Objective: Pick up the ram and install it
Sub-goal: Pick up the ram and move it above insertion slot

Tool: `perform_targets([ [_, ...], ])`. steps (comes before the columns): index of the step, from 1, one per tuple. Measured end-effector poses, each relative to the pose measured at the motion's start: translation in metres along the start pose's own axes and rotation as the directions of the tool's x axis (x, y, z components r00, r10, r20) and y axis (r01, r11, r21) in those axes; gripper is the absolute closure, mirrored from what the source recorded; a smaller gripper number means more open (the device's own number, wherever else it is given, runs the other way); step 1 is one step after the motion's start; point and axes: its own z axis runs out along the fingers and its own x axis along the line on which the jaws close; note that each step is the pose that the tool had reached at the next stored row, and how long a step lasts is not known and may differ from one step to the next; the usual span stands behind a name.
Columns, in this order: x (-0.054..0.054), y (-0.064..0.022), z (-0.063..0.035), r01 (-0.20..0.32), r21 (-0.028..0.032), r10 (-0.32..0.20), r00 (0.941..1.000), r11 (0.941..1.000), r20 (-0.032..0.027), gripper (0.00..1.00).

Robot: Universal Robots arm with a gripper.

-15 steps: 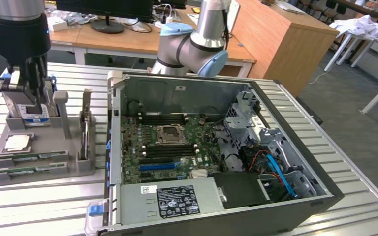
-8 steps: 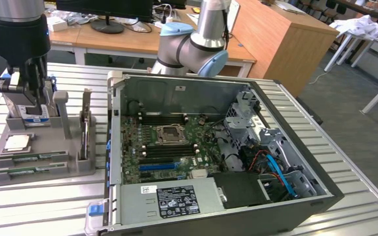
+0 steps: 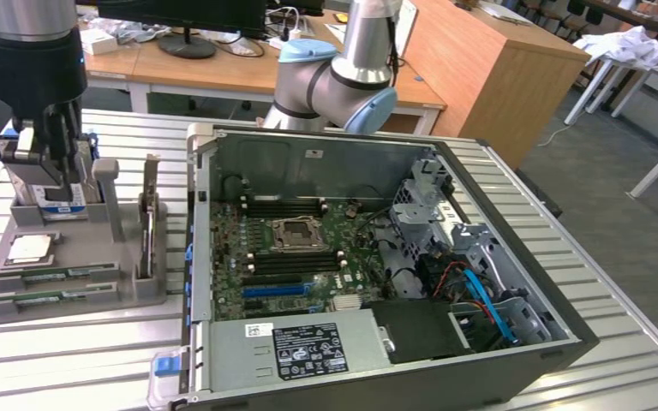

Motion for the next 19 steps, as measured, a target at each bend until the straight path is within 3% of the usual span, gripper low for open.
perform_targets([
  [19,0.0004,0.0009,0.0060,0.000,0.0000,0.000,1.0000,1.0000,0.0007,0.64],
])
